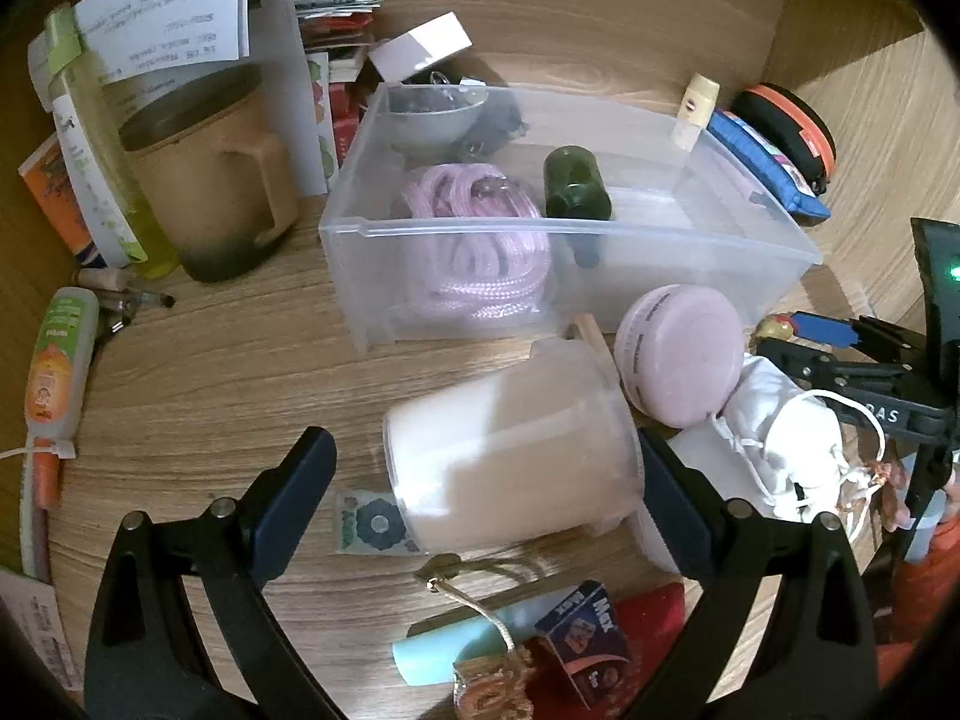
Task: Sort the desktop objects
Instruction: 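Grasp the white tape roll with the left gripper while the right gripper grasps the beaded cord, then place the tape roll into the clear box with the left gripper while the right gripper drops the cord in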
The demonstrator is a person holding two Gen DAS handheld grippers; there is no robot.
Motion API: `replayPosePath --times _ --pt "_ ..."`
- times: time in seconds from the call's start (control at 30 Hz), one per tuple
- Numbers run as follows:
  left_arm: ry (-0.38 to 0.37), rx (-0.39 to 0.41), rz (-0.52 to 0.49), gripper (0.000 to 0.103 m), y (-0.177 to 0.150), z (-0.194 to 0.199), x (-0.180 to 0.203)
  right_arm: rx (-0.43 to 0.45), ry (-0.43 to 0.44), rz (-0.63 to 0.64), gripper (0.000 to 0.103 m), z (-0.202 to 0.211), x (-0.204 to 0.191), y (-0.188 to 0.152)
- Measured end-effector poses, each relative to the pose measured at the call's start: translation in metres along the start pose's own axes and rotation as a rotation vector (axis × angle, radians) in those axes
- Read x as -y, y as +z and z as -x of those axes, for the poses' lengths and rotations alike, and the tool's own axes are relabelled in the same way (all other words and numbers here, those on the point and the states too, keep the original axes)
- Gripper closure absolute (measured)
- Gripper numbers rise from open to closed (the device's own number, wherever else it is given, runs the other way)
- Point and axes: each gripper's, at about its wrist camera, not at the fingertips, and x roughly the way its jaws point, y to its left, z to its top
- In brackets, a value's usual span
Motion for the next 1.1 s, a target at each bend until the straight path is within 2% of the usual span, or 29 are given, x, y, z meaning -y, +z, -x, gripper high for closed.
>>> replayPosePath --times 0.03,0.1,0.2,0.4,0.67,1.1 --pt "-0.001 0.007 0.002 0.007 -0.001 0.0 0.0 0.004 -0.006 0.0 0.045 0.0 0.0 0.001" --pt "-0.022 0.01 -0.01 0.03 -0.001 0.0 0.006 0.009 -0.021 0.008 0.055 -0.001 0.0 0.002" --pt "0.029 0.026 -0.03 0.032 -0.001 -0.001 0.015 0.015 -0.034 0.029 0.072 -0.001 -0.002 0.002" --pt "0.033 0.045 0.013 0.034 0.002 0.003 0.01 0.032 -0.027 0.044 0.074 0.007 -0.002 -0.003" --pt "0.029 0.09 0.038 0.036 0.001 0.021 0.006 0.11 -0.014 0.091 0.074 0.04 -0.009 -0.004" --pt "0.051 0.228 0.064 0.036 0.022 0.064 0.001 0.211 -0.008 0.118 0.074 0.079 -0.011 0.009"
